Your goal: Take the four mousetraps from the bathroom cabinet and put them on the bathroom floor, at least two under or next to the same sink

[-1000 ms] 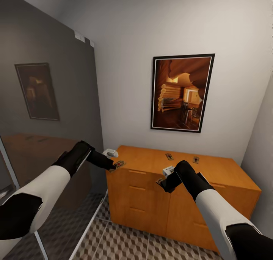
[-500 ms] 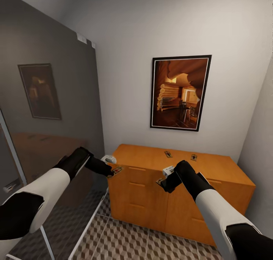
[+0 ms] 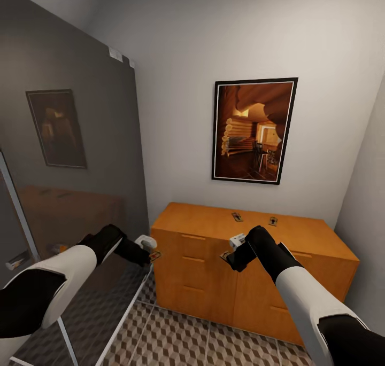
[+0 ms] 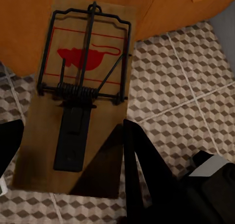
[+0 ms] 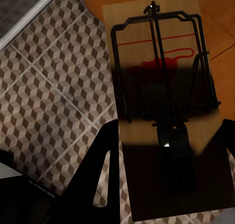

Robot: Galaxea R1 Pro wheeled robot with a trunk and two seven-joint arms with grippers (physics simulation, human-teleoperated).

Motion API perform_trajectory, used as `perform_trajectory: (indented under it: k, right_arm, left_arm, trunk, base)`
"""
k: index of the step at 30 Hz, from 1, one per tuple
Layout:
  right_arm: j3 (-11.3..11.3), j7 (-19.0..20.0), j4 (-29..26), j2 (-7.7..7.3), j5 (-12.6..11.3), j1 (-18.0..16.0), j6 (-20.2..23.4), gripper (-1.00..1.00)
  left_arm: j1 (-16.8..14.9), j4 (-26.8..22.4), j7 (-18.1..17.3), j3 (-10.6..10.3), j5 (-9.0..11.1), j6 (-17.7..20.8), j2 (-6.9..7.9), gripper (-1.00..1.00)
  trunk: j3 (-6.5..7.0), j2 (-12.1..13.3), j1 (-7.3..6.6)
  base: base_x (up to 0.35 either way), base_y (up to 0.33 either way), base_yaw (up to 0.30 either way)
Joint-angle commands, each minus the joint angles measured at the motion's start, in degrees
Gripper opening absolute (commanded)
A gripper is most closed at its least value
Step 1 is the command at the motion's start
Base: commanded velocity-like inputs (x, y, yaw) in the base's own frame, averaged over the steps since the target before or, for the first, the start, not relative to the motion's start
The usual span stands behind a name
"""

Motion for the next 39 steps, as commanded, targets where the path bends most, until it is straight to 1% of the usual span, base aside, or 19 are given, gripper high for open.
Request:
perform_trajectory:
  k: [1,5,7,9,10,12,13,17,19,20,21,23,26,28,29,30,36,37,39]
  right_arm:
    - [0.0,0.6,0.0,0.00,0.5,0.0,0.2,-1.00]
    - [0.0,0.6,1.7,0.04,0.5,0.1,0.1,-1.00]
    - [0.0,0.5,4.2,0.02,0.5,0.2,-0.4,-1.00]
    - [-0.1,0.5,7.4,0.01,0.4,0.3,-2.2,-1.00]
    - [-0.2,0.5,8.1,0.00,0.4,0.3,-2.7,-1.00]
    - [-0.2,0.5,10.3,0.00,0.4,0.3,-4.4,-1.00]
    - [-0.2,0.5,10.8,0.00,0.4,0.3,-4.7,-1.00]
    - [-0.2,0.5,15.0,-0.10,0.4,0.8,-6.2,-1.00]
    - [-0.3,0.5,16.8,-0.23,0.4,1.6,-7.7,-1.00]
    - [-0.3,0.5,17.8,-0.31,0.3,2.1,-9.0,-1.00]
    - [-0.3,0.5,18.2,-0.33,0.3,2.4,-9.6,-1.00]
    - [-0.4,0.5,19.2,-0.41,0.3,3.6,-11.4,-1.00]
    - [-0.4,0.5,19.7,-0.49,0.3,5.1,-12.4,-1.00]
    - [-0.4,0.5,19.7,-0.52,0.3,5.8,-12.6,-1.00]
    - [-0.5,0.5,19.8,-0.64,0.3,6.5,-12.8,-1.00]
    - [-0.5,0.5,19.8,-1.07,0.3,7.7,-13.0,-1.00]
    - [-0.5,0.4,19.9,-2.05,0.3,9.9,-13.0,-1.00]
    - [-0.5,0.0,19.9,-2.33,0.3,10.7,-13.1,-1.00]
    - [-0.4,-2.3,19.9,-2.70,0.2,11.9,-13.3,-1.00]
  left_arm:
    - [0.0,2.9,0.4,0.3,-0.4,-1.3,0.00,-1.00]
    - [0.4,5.7,2.0,0.3,-0.3,-2.1,-0.05,-1.00]
    - [1.0,6.6,3.5,0.4,-0.2,-2.3,-0.07,-1.00]
    - [2.2,7.2,5.6,0.4,-0.1,-2.4,-0.10,-1.00]
    - [2.6,7.2,6.0,0.4,0.1,-2.5,-0.11,-1.00]
    - [4.2,7.4,7.4,0.4,0.8,-2.6,-0.15,-1.00]
    - [4.7,7.4,7.8,0.4,1.1,-2.6,-0.16,-1.00]
    - [8.2,7.4,10.6,0.4,2.8,-2.8,-0.12,-1.00]
    - [10.0,7.4,12.3,0.4,3.9,-3.8,-0.07,-1.00]
    - [11.2,7.5,13.7,0.4,4.9,-5.1,-0.05,-1.00]
    - [11.9,7.5,14.3,0.4,5.4,-5.8,-0.04,-1.00]
    - [14.0,7.6,16.9,0.4,7.8,-8.6,-0.02,-1.00]
    - [16.1,7.7,18.7,0.4,10.0,-10.1,-0.01,-1.00]
    - [16.9,7.7,19.1,0.4,10.4,-10.4,0.00,-1.00]
    - [17.6,7.7,19.3,0.4,10.7,-10.6,0.03,-1.00]
    - [19.0,7.7,19.6,0.4,11.0,-10.8,0.06,-1.00]
    - [21.5,7.7,20.7,0.4,11.3,-11.0,0.08,-1.00]
    - [22.3,7.7,21.8,0.4,11.3,-11.0,0.08,-1.00]
    - [23.4,7.7,24.2,0.5,11.4,-11.1,0.09,-1.00]
  trunk:
    - [-0.02,0.0,0.02]
    - [-0.02,0.0,0.02]
    - [-0.02,0.0,0.02]
    - [-0.02,0.0,0.02]
    - [-0.02,0.0,0.02]
    - [-0.02,0.0,0.02]
    - [-0.02,0.0,0.02]
    - [-0.02,0.0,0.02]
    - [-0.02,0.0,0.02]
    - [-0.02,0.0,0.02]
    - [-0.02,0.0,0.02]
    - [-0.02,0.0,0.02]
    - [-0.02,0.0,0.02]
    - [-0.02,0.0,0.02]
    - [-0.02,0.0,0.02]
    - [-0.02,0.0,0.02]
    - [-0.02,0.0,0.02]
    - [-0.02,0.0,0.02]
    - [-0.02,0.0,0.02]
  base:
    - [0.000,0.000,0.000]
    - [0.000,0.000,0.000]
    - [0.000,0.000,0.000]
    - [0.000,0.000,0.000]
    - [0.000,0.000,0.000]
    - [0.000,0.000,0.000]
    - [0.000,0.000,0.000]
    - [0.000,0.000,0.000]
    - [0.000,0.000,0.000]
    - [0.000,0.000,0.000]
    - [0.000,0.000,0.000]
    - [0.000,0.000,0.000]
    - [0.000,0.000,0.000]
    - [0.000,0.000,0.000]
    - [0.000,0.000,0.000]
    - [0.000,0.000,0.000]
    - [0.000,0.000,0.000]
    - [0.000,0.000,0.000]
    - [0.000,0.000,0.000]
